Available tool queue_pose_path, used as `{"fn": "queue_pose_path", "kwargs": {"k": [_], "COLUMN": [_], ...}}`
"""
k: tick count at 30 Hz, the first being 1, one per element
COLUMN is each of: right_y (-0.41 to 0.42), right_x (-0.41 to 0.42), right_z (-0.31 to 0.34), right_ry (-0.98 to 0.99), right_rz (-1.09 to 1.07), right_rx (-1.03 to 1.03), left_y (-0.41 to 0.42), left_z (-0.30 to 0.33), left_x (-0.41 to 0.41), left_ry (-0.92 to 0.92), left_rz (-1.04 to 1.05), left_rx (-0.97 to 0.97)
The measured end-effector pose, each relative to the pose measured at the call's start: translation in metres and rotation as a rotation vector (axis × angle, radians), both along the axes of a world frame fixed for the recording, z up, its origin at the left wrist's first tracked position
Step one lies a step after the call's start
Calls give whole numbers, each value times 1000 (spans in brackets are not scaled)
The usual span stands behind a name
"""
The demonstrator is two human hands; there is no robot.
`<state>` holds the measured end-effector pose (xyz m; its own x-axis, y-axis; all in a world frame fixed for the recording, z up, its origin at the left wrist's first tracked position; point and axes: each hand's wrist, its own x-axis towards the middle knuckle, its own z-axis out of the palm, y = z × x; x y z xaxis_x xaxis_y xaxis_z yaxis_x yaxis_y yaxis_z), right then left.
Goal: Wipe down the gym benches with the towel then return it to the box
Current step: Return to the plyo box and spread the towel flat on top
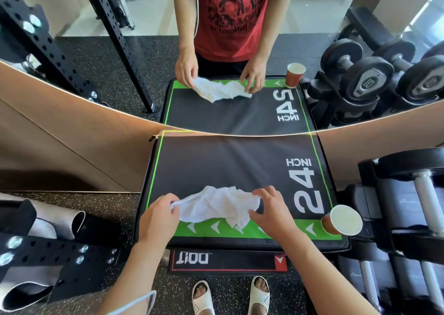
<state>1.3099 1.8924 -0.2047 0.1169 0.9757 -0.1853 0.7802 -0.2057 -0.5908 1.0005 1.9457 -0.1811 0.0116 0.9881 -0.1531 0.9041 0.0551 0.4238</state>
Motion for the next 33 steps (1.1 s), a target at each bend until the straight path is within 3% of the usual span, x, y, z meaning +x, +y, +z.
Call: {"fn": "queue_pose_path", "kwargs": {"k": [5, 8, 12, 19, 22, 25, 28, 33], "right_y": [3, 8, 7, -6, -9, -5, -2, -7], "right_x": [-11, -13, -12, 5, 18, 24, 21, 19], "right_z": [-6, -4, 3, 17, 22, 27, 27, 17], "right_ry": [-46, -96, -78, -103, -23, 49, 28, -21], "right_rz": [-47, -47, -59, -27, -84, -106, -92, -68], "right_rx": [-12, 39, 94, 140, 140, 66, 45, 7], "left_y": [4, -2, -20, -21, -12, -14, -26, -36], "left_z": [5, 8, -4, -22, -15, -10, -18, -30], "left_x": [12, 42, 83, 79, 66, 69, 86, 102], "left_ry": [-11, -21, -10, 2, -24, -29, 81, 103], "left_rz": [-122, -340, -571, -450, -351, -522, -692, -669], "left_rx": [126, 213, 167, 307, 285, 191, 106, 205]}}
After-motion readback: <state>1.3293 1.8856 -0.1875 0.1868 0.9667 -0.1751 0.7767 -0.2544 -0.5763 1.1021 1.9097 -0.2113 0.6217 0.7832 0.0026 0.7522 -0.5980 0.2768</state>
